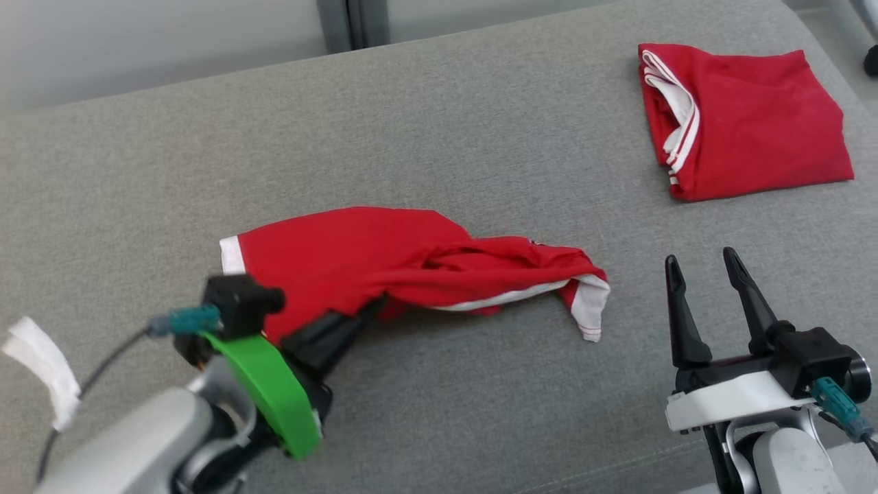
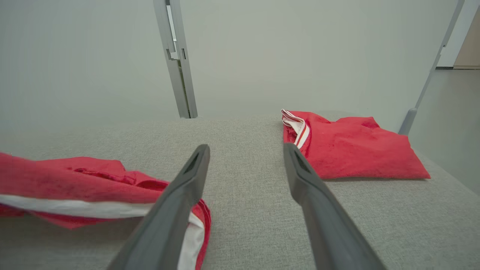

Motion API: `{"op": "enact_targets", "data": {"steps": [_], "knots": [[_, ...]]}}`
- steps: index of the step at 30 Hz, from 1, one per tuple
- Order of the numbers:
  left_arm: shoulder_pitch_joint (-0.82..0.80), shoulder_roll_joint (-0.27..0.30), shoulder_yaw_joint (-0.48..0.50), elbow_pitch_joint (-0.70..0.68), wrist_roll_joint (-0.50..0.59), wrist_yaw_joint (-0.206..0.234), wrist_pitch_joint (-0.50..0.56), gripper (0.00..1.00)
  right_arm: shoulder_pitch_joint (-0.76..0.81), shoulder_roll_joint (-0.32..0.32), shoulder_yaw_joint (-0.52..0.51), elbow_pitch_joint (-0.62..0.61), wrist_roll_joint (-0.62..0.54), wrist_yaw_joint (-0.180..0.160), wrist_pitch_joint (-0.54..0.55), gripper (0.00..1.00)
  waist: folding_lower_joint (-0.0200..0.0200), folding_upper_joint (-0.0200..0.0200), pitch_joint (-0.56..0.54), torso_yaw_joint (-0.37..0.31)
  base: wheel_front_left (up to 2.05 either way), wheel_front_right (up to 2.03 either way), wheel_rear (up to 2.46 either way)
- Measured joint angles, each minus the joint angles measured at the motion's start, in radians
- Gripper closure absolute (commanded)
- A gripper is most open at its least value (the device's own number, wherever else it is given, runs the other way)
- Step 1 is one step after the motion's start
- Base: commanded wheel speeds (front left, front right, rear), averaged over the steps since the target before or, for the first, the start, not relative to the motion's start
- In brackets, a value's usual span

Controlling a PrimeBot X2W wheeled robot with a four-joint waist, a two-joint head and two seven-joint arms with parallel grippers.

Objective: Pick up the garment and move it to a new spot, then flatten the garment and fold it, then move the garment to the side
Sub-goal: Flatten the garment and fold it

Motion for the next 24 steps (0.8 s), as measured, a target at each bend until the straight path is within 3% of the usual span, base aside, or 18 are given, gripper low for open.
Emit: {"op": "enact_targets", "data": {"steps": [6,9,16,24], "knots": [[-0.199,0.188,0.064,-0.060,-0.181,0.000,0.267,1.00,-0.017,0.000,0.019,0.008,0.037,0.000,0.000,0.00,0.0000,0.0000,-0.008,-0.052,0.00,0.00,0.00],[-0.272,0.241,0.074,-0.019,-0.241,0.000,0.400,1.00,-0.020,0.000,0.027,0.014,0.052,0.000,0.000,0.00,0.0000,0.0000,-0.006,-0.083,0.00,0.00,0.00],[-0.423,0.277,0.048,0.078,-0.226,0.004,0.602,1.00,-0.021,-0.001,0.039,0.024,0.091,0.000,0.000,0.00,0.0000,0.0000,0.004,-0.159,0.00,0.00,0.00],[-0.547,0.247,0.033,0.184,-0.161,0.016,0.676,1.00,-0.020,0.000,0.051,0.032,0.116,0.000,0.000,0.00,0.0000,0.0000,0.015,-0.229,0.00,0.00,0.00]]}}
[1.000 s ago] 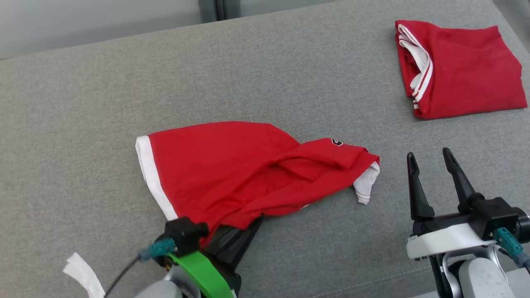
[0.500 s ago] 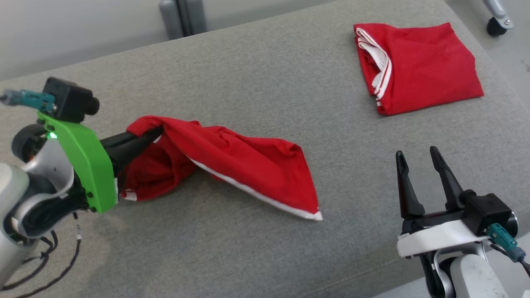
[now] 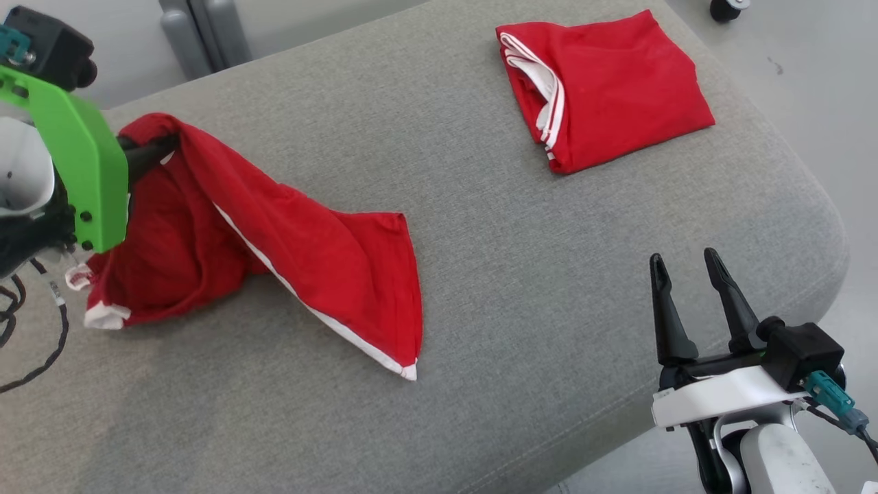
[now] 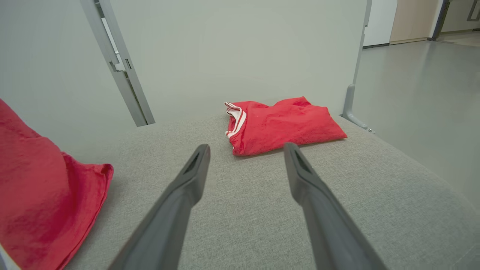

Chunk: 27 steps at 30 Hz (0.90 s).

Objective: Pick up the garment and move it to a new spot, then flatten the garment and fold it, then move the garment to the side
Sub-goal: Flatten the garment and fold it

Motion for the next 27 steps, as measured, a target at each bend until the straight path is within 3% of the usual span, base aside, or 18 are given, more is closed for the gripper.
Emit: {"op": "enact_targets", "data": {"steps": [8,19,27], "knots": [[-0.073,-0.087,-0.004,0.083,0.048,0.005,-0.038,1.00,0.000,0.000,0.007,-0.001,0.016,0.000,0.000,0.00,0.0000,0.0000,0.010,-0.033,0.00,0.00,0.00],[-0.089,-0.199,0.011,0.162,0.071,0.018,-0.167,1.00,-0.021,0.000,0.013,-0.007,0.020,0.000,0.000,0.00,0.0000,0.0000,0.053,-0.016,0.00,0.00,0.00],[0.006,-0.215,-0.042,0.239,0.118,0.009,-0.257,1.00,-0.051,0.000,0.035,-0.011,0.019,0.000,0.000,0.00,0.0000,0.0000,0.104,0.006,0.00,0.00,0.00]]}}
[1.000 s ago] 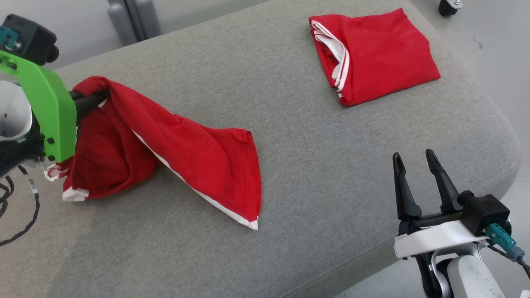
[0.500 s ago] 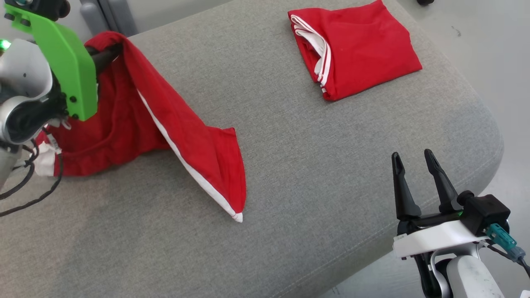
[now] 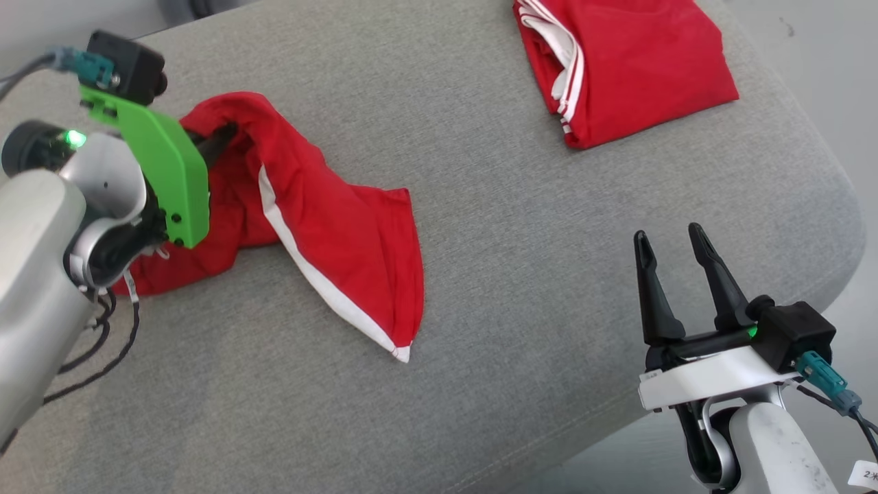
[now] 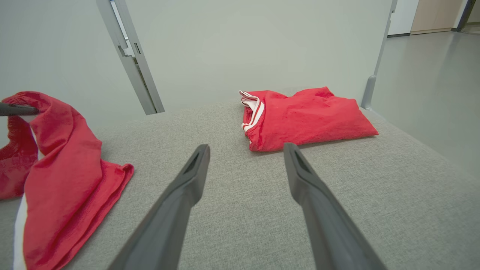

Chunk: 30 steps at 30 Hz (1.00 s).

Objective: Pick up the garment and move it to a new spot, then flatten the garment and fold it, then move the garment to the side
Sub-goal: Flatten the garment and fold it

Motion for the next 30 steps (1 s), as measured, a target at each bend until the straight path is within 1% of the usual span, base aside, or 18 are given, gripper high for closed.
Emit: {"op": "enact_targets", "data": {"steps": [5,7,8,9,12,15,17,19,25,30], "knots": [[0.063,-0.027,0.013,0.074,0.000,-0.001,-0.119,1.00,-0.008,0.000,0.003,0.003,-0.018,0.000,0.000,0.00,0.0000,0.0000,0.017,0.026,0.00,0.00,0.00],[0.089,-0.046,0.024,0.101,-0.007,-0.001,-0.168,0.73,-0.008,0.000,-0.001,0.003,-0.026,0.000,0.000,0.00,0.0000,0.0000,0.018,0.038,0.00,0.00,0.00],[0.103,-0.057,0.028,0.114,-0.009,-0.002,-0.199,0.50,-0.008,0.000,0.000,0.003,-0.030,0.000,0.000,0.00,0.0000,0.0000,0.018,0.045,0.00,0.00,0.00],[0.116,-0.068,0.032,0.123,-0.012,-0.002,-0.225,0.00,-0.008,0.000,-0.001,0.003,-0.036,0.000,0.000,0.00,0.0000,0.0000,0.017,0.052,0.00,0.00,0.00],[0.145,-0.103,0.046,0.133,-0.017,-0.006,-0.310,0.00,-0.008,0.000,-0.009,0.004,-0.050,0.000,0.000,0.00,0.0000,0.0000,0.012,0.071,0.00,0.00,0.00],[0.172,-0.125,0.048,0.122,0.002,-0.004,-0.397,0.00,-0.003,0.000,-0.026,0.005,-0.064,0.000,0.000,0.00,0.0000,0.0000,0.002,0.092,0.00,0.00,0.00],[0.204,-0.142,0.049,0.106,0.002,0.001,-0.440,0.00,0.013,0.001,-0.039,0.005,-0.075,0.000,0.000,0.00,0.0000,0.0000,-0.008,0.107,0.00,0.00,0.00],[0.236,-0.151,0.048,0.084,0.012,0.016,-0.482,0.00,0.033,0.000,-0.050,0.008,-0.086,0.000,0.000,0.00,0.0000,0.0000,-0.024,0.121,0.00,0.00,0.00],[0.337,-0.156,0.049,-0.002,0.016,0.056,-0.556,0.00,0.072,0.000,-0.061,0.013,-0.100,0.000,0.000,0.00,0.0000,0.0000,-0.079,0.159,0.00,0.00,0.00],[0.379,-0.128,0.057,-0.050,0.029,0.107,-0.590,0.00,0.078,0.000,-0.056,0.011,-0.107,0.000,0.000,0.00,0.0000,0.0000,-0.115,0.188,0.00,0.00,0.00]]}}
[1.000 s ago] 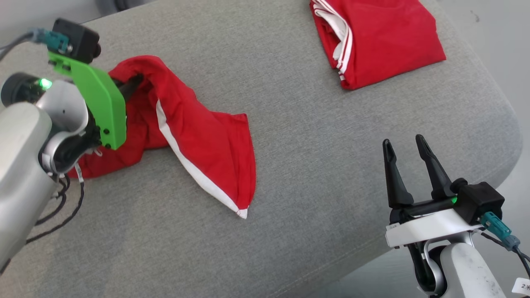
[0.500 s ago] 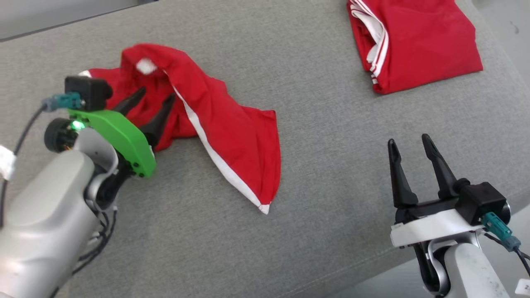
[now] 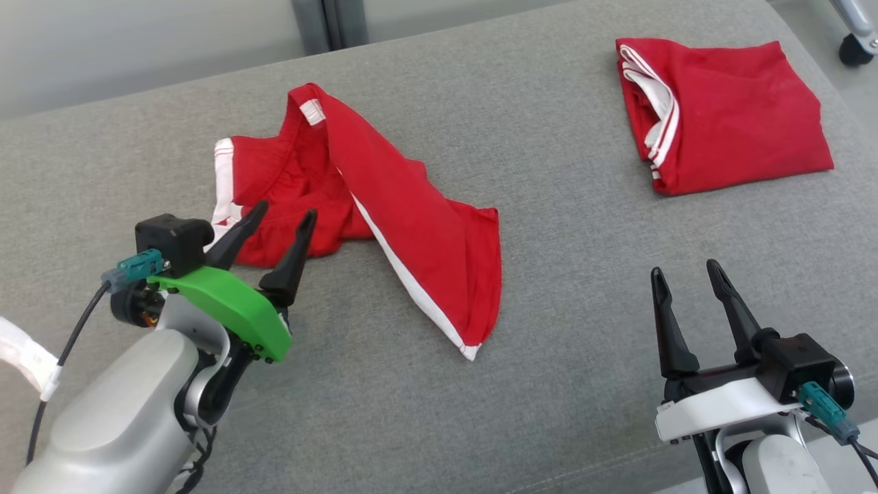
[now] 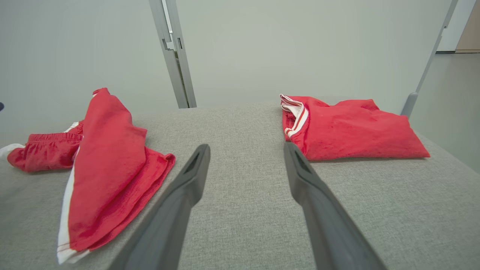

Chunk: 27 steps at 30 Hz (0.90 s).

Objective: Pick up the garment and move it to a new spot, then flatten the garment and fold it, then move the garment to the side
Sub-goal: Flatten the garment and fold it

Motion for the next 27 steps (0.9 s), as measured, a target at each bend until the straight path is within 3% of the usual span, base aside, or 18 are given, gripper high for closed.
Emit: {"op": "enact_targets", "data": {"steps": [6,17,25,26,27], "knots": [[-0.018,0.031,-0.031,0.006,0.050,0.014,0.034,0.00,-0.006,0.000,0.015,-0.004,-0.003,0.000,0.000,0.00,0.0000,-0.0001,0.005,0.018,0.00,0.00,0.00],[-0.192,0.041,-0.105,0.109,0.102,-0.077,0.194,0.00,-0.038,0.000,0.051,-0.011,0.008,0.000,0.000,0.00,0.0000,-0.0001,0.105,-0.017,0.00,0.00,0.00],[-0.249,0.029,-0.132,0.207,0.111,-0.108,0.239,0.00,-0.047,0.000,0.059,-0.011,0.012,0.000,0.000,0.00,0.0000,0.0000,0.138,-0.057,0.00,0.00,0.00],[-0.253,0.029,-0.135,0.216,0.109,-0.109,0.249,0.05,-0.047,0.000,0.059,-0.011,0.012,0.000,0.000,0.00,0.0000,-0.0001,0.139,-0.060,0.00,0.00,0.00],[-0.256,0.028,-0.141,0.225,0.104,-0.113,0.262,0.49,-0.047,0.000,0.058,-0.011,0.012,0.000,0.000,0.00,0.0000,0.0000,0.139,-0.062,0.00,0.00,0.00]]}}
